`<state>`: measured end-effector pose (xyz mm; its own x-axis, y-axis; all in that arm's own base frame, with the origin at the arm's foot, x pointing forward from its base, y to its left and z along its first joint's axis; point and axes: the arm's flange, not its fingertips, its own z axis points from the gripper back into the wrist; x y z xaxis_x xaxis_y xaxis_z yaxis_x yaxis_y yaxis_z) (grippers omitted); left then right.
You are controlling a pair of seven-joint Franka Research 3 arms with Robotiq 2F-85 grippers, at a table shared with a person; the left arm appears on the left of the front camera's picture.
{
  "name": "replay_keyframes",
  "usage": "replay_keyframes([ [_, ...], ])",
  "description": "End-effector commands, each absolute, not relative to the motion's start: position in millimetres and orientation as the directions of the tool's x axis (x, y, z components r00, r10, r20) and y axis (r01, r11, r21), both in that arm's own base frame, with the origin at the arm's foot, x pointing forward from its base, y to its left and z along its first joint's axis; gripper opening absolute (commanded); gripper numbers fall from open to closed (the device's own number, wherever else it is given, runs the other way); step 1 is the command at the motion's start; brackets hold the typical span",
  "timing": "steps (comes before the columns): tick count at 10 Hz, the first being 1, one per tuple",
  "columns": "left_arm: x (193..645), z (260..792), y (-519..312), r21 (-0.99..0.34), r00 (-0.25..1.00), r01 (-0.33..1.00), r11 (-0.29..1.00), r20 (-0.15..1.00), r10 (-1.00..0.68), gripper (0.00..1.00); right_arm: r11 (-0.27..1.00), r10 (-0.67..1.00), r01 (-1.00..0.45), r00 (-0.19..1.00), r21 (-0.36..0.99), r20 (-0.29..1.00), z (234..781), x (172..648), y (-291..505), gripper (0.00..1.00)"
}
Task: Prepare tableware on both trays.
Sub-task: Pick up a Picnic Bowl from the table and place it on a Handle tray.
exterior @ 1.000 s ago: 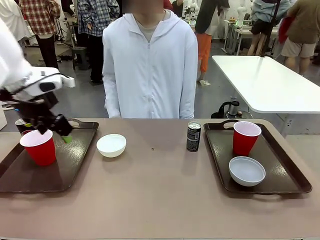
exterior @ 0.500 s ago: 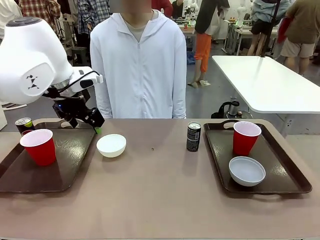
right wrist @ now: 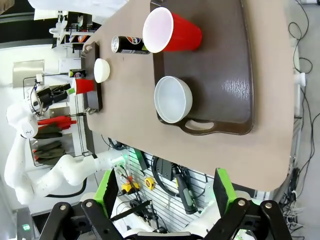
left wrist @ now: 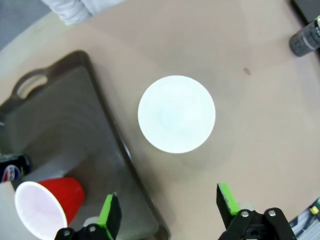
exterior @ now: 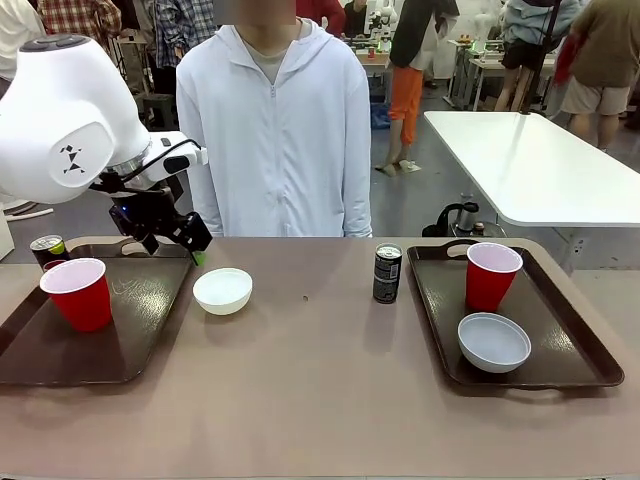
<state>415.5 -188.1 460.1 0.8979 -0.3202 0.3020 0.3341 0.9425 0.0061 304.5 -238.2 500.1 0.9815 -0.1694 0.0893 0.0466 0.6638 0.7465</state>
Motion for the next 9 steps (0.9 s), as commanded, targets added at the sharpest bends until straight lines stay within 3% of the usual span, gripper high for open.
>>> replay_keyframes([
  [1, 409.1, 459.0, -186.8, 0.018, 0.895, 0.338, 0.941, 0.303, -0.327, 1.0, 0.665, -0.168, 0.045, 0.982, 0.746, 0.091, 501.7, 305.0, -238.2, 0.99],
  [9, 493.0, 408.6, -211.3, 0.072, 0.918, 0.252, 0.965, 0.297, -0.262, 1.0, 0.665, -0.168, 0.045, 0.982, 0.746, 0.091, 501.7, 305.0, -238.2, 0.99],
])
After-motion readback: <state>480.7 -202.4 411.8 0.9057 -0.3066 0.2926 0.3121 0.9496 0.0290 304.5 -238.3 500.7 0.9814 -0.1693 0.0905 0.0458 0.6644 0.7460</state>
